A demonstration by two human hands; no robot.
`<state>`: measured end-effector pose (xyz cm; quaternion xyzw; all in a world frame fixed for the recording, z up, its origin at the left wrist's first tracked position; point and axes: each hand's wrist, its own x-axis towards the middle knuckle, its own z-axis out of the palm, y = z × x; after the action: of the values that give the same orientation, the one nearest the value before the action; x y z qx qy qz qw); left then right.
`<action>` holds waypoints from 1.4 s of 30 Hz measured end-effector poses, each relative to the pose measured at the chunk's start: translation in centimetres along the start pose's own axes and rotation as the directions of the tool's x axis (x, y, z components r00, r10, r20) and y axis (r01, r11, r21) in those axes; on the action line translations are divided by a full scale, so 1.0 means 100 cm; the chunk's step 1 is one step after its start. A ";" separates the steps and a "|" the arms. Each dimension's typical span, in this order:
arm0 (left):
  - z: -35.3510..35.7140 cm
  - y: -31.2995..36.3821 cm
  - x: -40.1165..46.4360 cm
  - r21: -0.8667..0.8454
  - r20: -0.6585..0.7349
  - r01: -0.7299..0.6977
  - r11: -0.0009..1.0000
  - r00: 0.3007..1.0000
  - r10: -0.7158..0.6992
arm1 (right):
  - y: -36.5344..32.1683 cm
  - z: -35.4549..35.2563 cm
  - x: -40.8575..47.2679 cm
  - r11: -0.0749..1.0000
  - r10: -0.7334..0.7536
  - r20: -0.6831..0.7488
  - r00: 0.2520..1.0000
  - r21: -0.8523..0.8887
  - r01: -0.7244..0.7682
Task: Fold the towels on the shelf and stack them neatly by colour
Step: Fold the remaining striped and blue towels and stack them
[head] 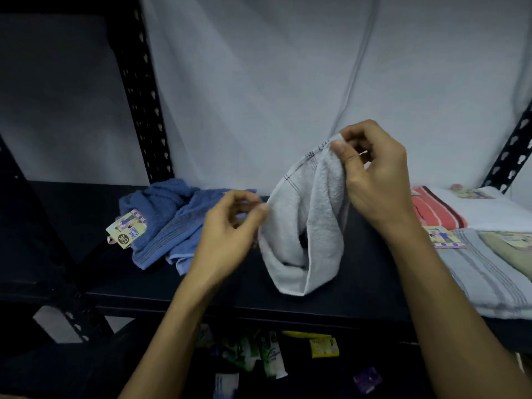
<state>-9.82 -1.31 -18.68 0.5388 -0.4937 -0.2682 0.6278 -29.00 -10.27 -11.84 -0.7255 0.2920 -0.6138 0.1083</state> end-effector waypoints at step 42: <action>-0.057 0.076 0.139 0.033 0.048 -0.072 0.997 0.996 0.071 | 0.042 -0.073 0.082 0.953 0.287 -0.110 0.952 -0.067 -0.295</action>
<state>-1.04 -8.95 -6.59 0.5251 -0.5319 -0.2496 0.6156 -36.59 -16.71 -5.57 -0.6470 0.4260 -0.6137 0.1527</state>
